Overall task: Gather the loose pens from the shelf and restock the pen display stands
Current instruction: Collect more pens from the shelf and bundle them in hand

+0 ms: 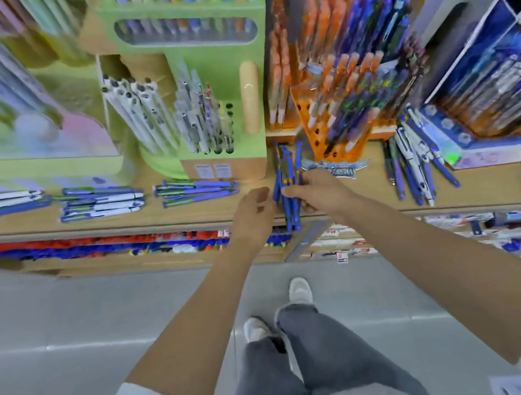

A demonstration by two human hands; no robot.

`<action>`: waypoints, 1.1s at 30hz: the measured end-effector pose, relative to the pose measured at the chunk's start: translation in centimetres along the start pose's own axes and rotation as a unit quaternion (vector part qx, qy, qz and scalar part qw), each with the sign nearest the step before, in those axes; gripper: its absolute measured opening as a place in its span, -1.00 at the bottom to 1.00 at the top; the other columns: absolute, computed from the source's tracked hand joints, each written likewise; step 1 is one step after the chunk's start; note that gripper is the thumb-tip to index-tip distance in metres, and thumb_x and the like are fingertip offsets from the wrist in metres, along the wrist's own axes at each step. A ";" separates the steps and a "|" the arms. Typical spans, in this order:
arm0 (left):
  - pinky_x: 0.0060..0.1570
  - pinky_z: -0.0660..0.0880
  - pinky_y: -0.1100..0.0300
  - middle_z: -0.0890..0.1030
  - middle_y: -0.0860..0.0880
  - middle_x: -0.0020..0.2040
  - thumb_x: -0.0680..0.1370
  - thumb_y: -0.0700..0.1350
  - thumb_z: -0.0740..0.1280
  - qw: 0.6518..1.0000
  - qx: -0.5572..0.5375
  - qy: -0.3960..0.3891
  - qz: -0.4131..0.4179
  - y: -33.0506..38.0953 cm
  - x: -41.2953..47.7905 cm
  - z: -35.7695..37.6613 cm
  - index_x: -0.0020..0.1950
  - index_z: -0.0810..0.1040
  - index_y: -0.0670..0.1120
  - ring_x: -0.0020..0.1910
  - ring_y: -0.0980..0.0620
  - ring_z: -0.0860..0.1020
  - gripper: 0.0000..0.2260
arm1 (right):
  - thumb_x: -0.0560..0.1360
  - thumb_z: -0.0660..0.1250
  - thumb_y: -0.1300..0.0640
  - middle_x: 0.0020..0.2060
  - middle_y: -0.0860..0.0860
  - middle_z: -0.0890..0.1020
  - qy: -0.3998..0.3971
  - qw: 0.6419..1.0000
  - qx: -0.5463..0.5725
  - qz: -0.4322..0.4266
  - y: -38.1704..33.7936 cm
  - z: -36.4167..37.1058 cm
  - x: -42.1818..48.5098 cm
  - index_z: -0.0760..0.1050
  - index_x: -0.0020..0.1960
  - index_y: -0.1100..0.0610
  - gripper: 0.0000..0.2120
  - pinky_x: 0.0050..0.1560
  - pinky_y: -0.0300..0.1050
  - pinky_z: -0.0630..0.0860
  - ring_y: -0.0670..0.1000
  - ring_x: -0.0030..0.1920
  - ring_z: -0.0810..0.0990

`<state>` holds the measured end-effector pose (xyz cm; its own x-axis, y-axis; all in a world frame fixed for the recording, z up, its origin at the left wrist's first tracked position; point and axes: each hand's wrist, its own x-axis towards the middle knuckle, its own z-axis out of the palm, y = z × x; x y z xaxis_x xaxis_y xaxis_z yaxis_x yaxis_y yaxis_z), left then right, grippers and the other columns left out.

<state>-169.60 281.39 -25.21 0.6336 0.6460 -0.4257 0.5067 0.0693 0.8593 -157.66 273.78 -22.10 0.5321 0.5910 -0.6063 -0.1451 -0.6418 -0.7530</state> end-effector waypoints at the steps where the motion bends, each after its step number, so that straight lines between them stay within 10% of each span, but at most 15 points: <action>1: 0.09 0.39 0.21 0.50 -0.06 0.18 0.62 -0.23 0.20 1.000 -0.016 -0.008 0.000 0.0 0.3 -0.1 0.35 0.43 -0.24 0.13 -0.01 0.50 -0.70 | 0.56 0.32 0.27 -0.44 0.02 0.42 0.012 1.000 0.002 0.000 -0.3 0.3 0.5 0.49 -0.14 0.19 -0.90 -0.58 -0.38 0.29 -0.20 -0.62 0.37; 11: -0.15 0.60 0.08 0.59 -0.12 -0.20 0.59 -0.27 0.27 0.994 -0.063 -0.084 -0.041 0.2 2.5 -1.4 0.22 0.48 -0.24 -0.31 0.00 0.54 -0.79 | 0.47 0.44 0.18 -0.12 0.18 0.68 0.081 0.994 -0.074 -0.026 -0.4 1.9 3.3 0.59 -0.01 0.25 -0.84 -0.05 0.09 0.56 0.15 -0.14 0.64; 20: -0.14 0.59 -0.02 0.66 -0.09 -0.20 0.46 -0.30 0.34 0.995 0.078 -0.030 0.049 -0.1 3.4 -0.8 0.08 0.63 -0.15 -0.24 -0.14 0.64 -0.78 | 0.41 0.37 0.35 -0.07 0.17 0.56 0.160 0.963 -0.171 -0.132 1.5 2.2 1.9 0.54 0.20 0.18 -0.64 -0.01 0.06 0.55 0.11 -0.23 0.55; 24: -0.28 0.42 0.13 0.56 0.00 -0.28 0.46 -0.21 0.37 0.980 0.178 0.026 0.086 -0.2 3.5 -0.4 -0.01 0.65 -0.07 -0.25 -0.05 0.52 -0.85 | 0.43 0.40 0.29 0.12 0.16 0.39 0.173 0.956 -0.200 -0.129 3.0 2.7 1.7 0.39 0.41 0.19 -0.45 0.26 -0.20 0.29 0.11 0.14 0.39; 28: 0.07 0.35 0.13 0.54 -0.13 0.03 0.48 -0.17 0.38 0.965 0.235 0.075 0.085 -1.1 3.7 0.2 0.22 0.61 -0.08 0.09 -0.12 0.44 -0.70 | 0.45 0.37 0.30 0.27 0.19 0.34 0.131 0.967 -0.188 -0.116 3.6 2.8 1.4 0.27 0.49 0.16 -0.36 0.38 -0.09 0.27 0.16 0.31 0.33; 33: -0.04 0.45 0.00 0.60 -0.18 0.02 0.47 -0.26 0.31 0.976 0.202 0.037 0.078 -0.4 3.7 1.0 0.25 0.53 -0.14 0.02 -0.18 0.54 -0.66 | 0.42 0.29 0.40 0.16 0.08 0.36 0.107 0.982 -0.101 -0.118 3.2 3.2 1.7 0.34 0.43 0.19 -0.41 0.27 0.14 0.46 0.18 0.23 0.48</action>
<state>-166.90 282.99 -27.36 0.6848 0.6789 -0.2649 0.6062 -0.3290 0.7241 -159.88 274.25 -26.32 0.6966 0.6331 -0.3374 0.1605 -0.5960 -0.7868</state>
